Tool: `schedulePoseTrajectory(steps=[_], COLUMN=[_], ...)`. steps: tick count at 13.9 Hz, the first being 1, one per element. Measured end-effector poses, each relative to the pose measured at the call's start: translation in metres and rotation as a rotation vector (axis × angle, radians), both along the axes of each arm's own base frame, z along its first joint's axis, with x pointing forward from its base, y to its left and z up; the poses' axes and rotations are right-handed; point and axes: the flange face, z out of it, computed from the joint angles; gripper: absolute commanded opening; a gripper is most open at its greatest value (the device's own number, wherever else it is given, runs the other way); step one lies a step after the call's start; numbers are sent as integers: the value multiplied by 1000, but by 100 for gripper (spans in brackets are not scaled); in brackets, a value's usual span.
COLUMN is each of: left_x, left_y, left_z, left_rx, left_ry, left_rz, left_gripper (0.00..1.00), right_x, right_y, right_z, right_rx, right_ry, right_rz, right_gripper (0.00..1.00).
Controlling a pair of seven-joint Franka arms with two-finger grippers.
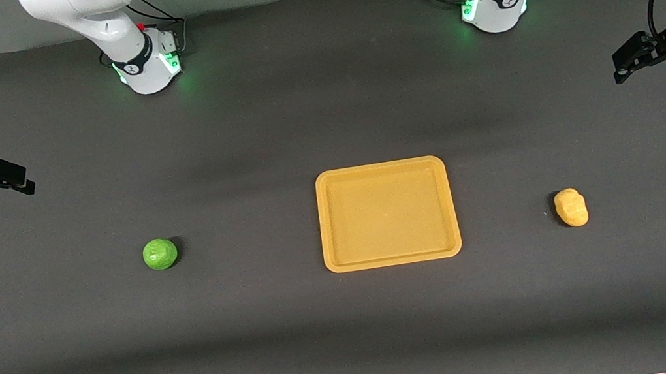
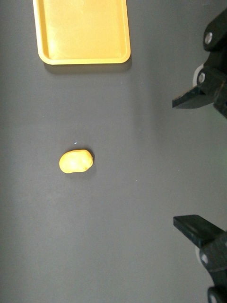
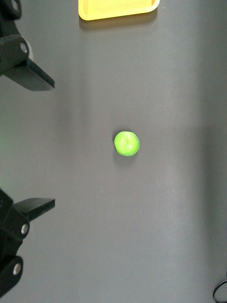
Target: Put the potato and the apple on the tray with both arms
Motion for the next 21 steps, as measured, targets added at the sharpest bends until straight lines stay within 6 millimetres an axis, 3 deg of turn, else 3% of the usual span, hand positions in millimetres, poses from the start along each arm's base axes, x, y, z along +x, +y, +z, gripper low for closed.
schedulePoseTrajectory(steps=[9, 14, 17, 19, 21], left_x=[1, 25, 52, 76, 99], left_y=[0, -3, -4, -3, -2], left_z=[0, -21, -61, -107, -166], left_rx=[0, -3, -9, -17, -24], left_ry=[-8, -53, -64, -61, -48], left_rz=[0, -8, -12, -12, -13], left_gripper=[100, 100, 100, 100, 100], right_x=[-1, 5, 18, 27, 32], right_y=[-6, -6, 4, 11, 9], right_z=[-1, -17, -43, -68, -107], right_rx=[1, -9, -26, -29, -30], right_ry=[7, 41, 73, 61, 46], right_rz=[-13, 12, 47, 60, 57], right_gripper=[100, 100, 100, 100, 100])
